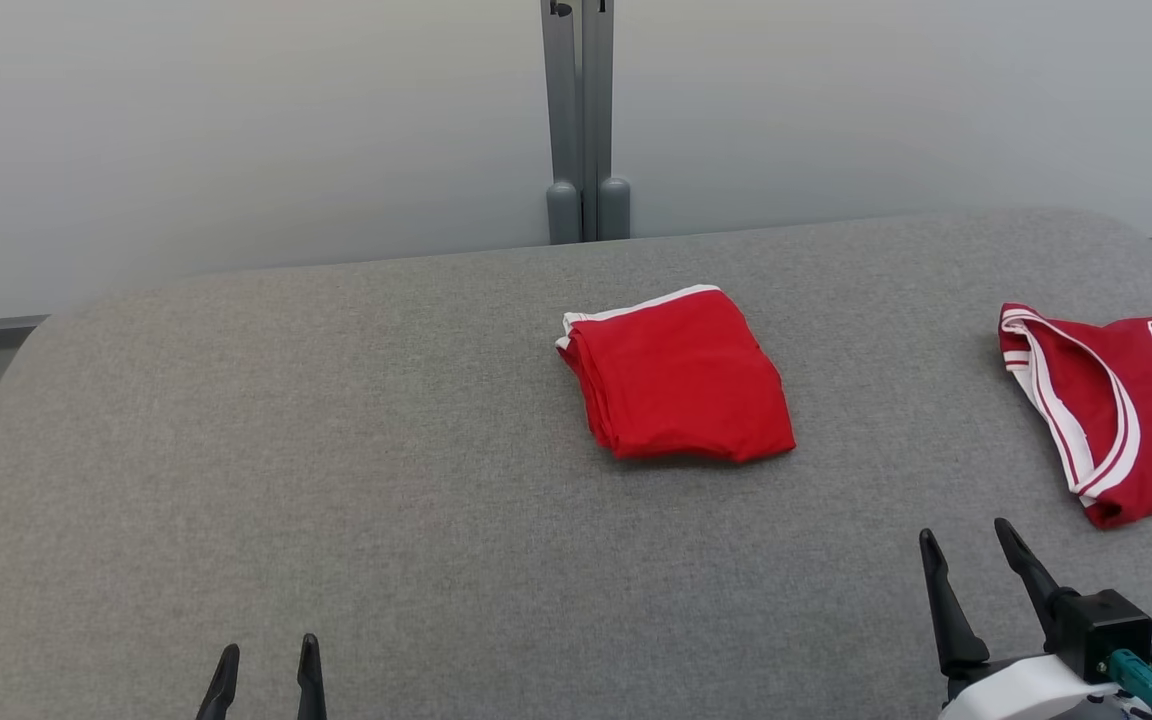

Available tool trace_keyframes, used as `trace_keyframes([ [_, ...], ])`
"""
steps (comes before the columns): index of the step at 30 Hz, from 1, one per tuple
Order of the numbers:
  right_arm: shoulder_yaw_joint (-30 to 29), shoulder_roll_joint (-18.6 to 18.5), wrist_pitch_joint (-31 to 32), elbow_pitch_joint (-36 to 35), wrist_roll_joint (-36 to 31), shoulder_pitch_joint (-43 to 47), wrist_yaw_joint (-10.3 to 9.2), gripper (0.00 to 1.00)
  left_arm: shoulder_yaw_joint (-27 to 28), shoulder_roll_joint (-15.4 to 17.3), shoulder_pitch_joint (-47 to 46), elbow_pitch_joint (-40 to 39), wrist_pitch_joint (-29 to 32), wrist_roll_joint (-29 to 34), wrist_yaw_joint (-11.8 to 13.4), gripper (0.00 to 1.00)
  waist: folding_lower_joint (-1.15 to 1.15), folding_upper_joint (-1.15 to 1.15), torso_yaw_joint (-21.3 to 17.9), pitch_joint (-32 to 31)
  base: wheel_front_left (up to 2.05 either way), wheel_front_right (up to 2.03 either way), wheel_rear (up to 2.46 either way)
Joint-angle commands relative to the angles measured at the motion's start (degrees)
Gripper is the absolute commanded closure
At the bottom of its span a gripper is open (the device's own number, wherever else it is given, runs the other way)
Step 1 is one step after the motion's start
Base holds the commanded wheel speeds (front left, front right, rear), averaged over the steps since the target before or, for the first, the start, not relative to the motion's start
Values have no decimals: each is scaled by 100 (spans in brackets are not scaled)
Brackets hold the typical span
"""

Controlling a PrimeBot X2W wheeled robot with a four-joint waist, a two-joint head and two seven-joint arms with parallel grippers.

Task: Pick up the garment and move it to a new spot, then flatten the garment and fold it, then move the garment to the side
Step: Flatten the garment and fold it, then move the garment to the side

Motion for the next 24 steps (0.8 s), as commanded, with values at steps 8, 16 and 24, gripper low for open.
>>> trace_keyframes([
  [8,-58,60,-22,113,6,-102,-10,0,14,9,-31,21,-16,4,-32,0,0,0,18,40,0,0,0],
  [16,409,-184,724,739,1033,-1160,-10,0,-105,10,-140,30,-16,-42,-33,0,0,0,16,295,0,0,0],
  [24,466,-523,3078,930,1702,-2986,-7,0,-196,10,-559,25,-16,-31,-104,0,0,0,308,1028,0,0,0],
])
